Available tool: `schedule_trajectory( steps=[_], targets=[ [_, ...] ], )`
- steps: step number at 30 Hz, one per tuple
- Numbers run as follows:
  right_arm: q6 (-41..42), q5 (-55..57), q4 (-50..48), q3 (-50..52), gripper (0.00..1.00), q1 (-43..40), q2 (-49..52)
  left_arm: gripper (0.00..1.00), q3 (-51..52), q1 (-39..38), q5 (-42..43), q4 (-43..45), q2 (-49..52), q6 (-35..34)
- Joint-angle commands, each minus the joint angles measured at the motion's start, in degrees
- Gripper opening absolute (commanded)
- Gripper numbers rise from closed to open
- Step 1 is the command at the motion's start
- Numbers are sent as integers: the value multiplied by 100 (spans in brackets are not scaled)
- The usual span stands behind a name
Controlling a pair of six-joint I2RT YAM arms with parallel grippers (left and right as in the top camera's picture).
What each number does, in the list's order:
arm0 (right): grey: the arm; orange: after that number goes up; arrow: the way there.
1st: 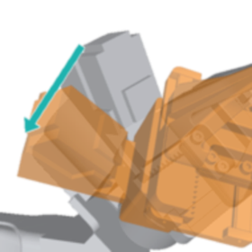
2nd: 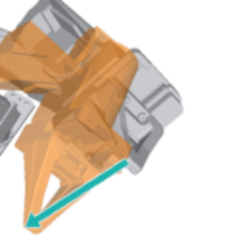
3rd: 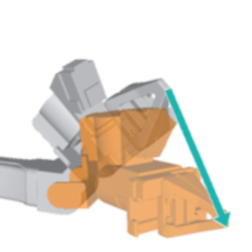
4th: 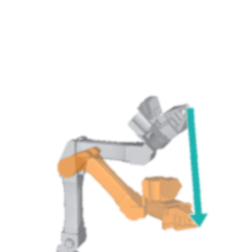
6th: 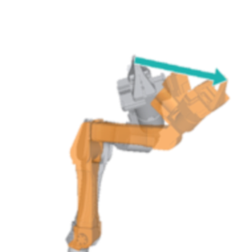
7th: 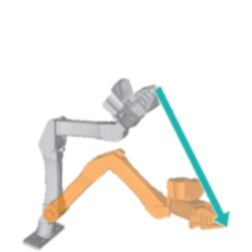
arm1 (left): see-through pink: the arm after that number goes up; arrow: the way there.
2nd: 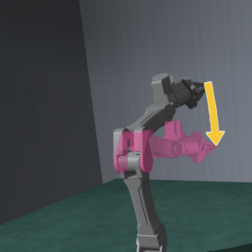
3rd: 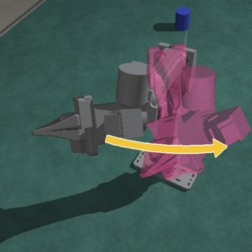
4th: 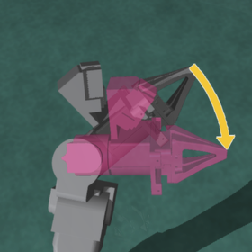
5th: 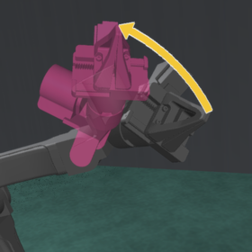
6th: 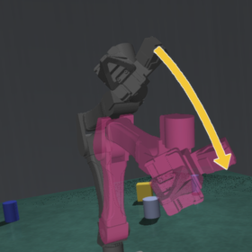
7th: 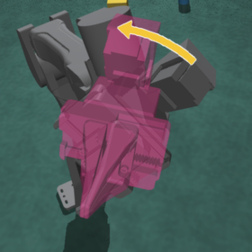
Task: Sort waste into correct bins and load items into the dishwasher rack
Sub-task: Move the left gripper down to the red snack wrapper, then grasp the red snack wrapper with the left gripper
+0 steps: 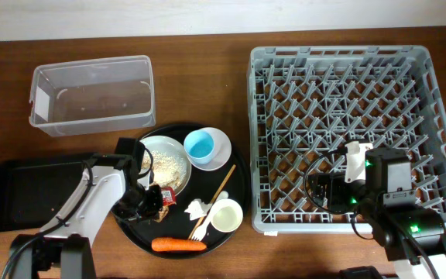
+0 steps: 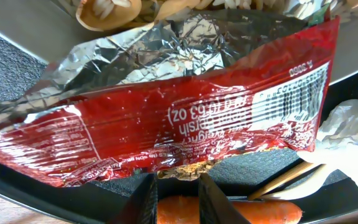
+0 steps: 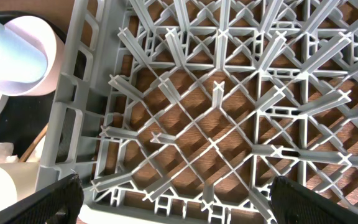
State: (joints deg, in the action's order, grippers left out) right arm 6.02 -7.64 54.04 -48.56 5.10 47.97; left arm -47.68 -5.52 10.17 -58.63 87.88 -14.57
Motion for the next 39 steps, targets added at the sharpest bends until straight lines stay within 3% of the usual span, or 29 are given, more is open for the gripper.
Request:
schedule_trajectory(
  steps=[1, 3, 6, 10, 13, 19, 32, 39],
  targets=[
    [46, -57, 22, -103, 99, -37, 4, 32, -28, -22, 57, 11, 52, 4],
    [44, -55, 24, -103, 98, -37, 4, 61, -201, -22, 57, -116, 52, 4],
    [44, -55, 22, -103, 99, -37, 4, 62, -1003, 4, -175, -623, 50, 4],
    [46, -55, 22, -103, 99, -35, 4, 63, -1709, 2, -691, -643, 50, 282],
    [46, -55, 22, -103, 99, -35, 4, 66, -1606, -9, -680, -439, 90, 603],
    [46, -55, 22, -103, 99, -37, 4, 74, -741, -13, -332, -28, 153, 612],
    [46, -55, 22, -103, 99, -35, 4, 73, -376, -13, -94, 245, 153, 654],
    [46, -55, 22, -103, 99, -37, 4, 63, -376, -13, -94, 229, 153, 654]
  ],
)
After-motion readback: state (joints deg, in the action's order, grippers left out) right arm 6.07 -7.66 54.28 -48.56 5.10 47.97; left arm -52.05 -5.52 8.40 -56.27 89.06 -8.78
